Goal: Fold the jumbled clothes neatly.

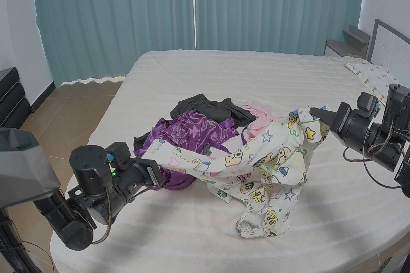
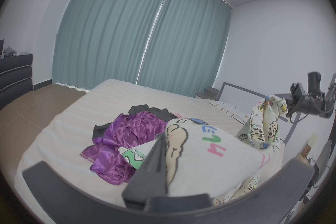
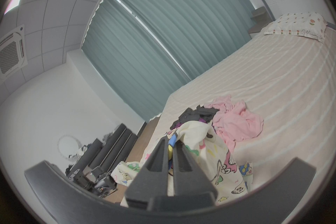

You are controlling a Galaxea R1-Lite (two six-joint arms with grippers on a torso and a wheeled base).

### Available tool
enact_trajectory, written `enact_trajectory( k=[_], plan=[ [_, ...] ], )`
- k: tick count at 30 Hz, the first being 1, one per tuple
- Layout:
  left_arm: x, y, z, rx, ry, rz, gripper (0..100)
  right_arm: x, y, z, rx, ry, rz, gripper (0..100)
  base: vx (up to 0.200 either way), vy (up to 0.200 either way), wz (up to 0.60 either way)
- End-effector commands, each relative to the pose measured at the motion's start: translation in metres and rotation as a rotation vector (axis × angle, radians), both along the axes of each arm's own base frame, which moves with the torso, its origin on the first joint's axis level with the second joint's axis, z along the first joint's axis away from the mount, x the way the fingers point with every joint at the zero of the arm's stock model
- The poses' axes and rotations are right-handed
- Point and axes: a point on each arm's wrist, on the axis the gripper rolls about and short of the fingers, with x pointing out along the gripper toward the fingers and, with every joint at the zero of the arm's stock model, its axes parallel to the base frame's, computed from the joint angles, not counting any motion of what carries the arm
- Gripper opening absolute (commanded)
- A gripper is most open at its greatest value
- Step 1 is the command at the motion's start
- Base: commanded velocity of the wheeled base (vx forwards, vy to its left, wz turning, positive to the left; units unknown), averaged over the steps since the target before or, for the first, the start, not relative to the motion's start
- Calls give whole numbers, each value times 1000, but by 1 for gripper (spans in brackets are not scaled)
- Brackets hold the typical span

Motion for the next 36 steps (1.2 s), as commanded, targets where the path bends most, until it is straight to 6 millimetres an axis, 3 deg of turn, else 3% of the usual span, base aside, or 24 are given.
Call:
enact_trajectory(
  k=[1, 3, 5, 9, 10, 14, 19, 27, 36],
  plan=[
    [-3, 18, 80, -88, -166, 84, 0, 9, -3, 13, 57, -89, -88, 0, 0, 0, 0],
    [-4, 19, 88, -87, -166, 103, 0, 9, -4, 18, 62, -110, -97, 0, 0, 0, 0],
    [-9, 22, 110, -91, -175, 176, 0, 3, -6, 45, 105, -217, -104, 0, 0, 0, 0],
    [-13, 26, 128, -110, -218, 252, 0, -8, -6, 73, 143, -311, -84, 0, 0, 0, 0],
    [-15, 28, 138, -117, -249, 285, 0, -14, -7, 90, 164, -367, -71, 0, 0, 0, 0],
    [-26, 32, 149, -121, -288, 297, 0, -30, -8, 116, 197, -454, -25, 0, 0, 0, 0],
    [-36, 33, 141, -110, -268, 282, 0, -35, -4, 110, 178, -408, 13, 0, 0, 0, 0],
    [-56, 22, 120, -127, -191, 194, 0, -26, 0, 73, 128, -280, 17, 0, 0, 0, 0],
    [-62, 18, 113, -134, -161, 165, 0, -21, 3, 66, 126, -254, 13, 0, -200, 0, 0]
  ],
)
